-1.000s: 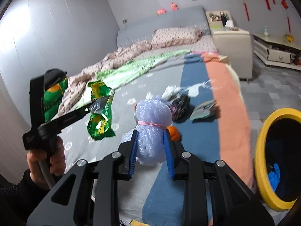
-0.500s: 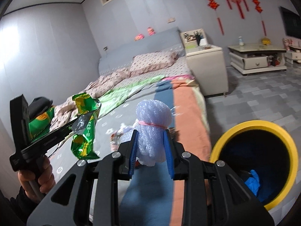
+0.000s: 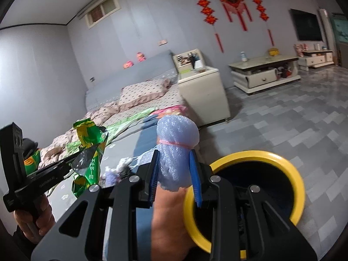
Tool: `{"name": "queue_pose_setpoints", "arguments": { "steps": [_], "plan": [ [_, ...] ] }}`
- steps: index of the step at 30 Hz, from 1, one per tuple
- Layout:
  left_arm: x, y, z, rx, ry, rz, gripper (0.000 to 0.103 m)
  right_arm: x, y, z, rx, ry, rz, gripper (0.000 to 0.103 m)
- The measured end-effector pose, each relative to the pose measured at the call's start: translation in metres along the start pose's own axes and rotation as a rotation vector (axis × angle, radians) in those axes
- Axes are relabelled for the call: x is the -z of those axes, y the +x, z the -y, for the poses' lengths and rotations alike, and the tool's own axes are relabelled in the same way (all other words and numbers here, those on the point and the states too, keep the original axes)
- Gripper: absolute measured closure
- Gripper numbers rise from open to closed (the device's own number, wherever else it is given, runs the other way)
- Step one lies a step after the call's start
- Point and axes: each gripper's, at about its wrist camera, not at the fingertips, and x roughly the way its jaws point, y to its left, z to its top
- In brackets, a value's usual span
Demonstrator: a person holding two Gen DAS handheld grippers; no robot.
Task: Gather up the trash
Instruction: 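Carry the chip bag and bubble-wrap bundle to the bin while opening both tools over it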
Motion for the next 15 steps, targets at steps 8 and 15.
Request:
{"name": "queue_pose_setpoints", "arguments": {
  "steps": [8,15],
  "plan": [
    [-0.003,0.04,0.034,0.07,0.031,-0.049,0.088,-0.004,-0.01,0.048,0.089,0.059,0.023,0.077],
    [0.004,0.082,0.057,0.136,0.043,-0.107,0.088,-0.003,0.001,0.069,0.136,0.091,0.007,0.077]
  ]
}}
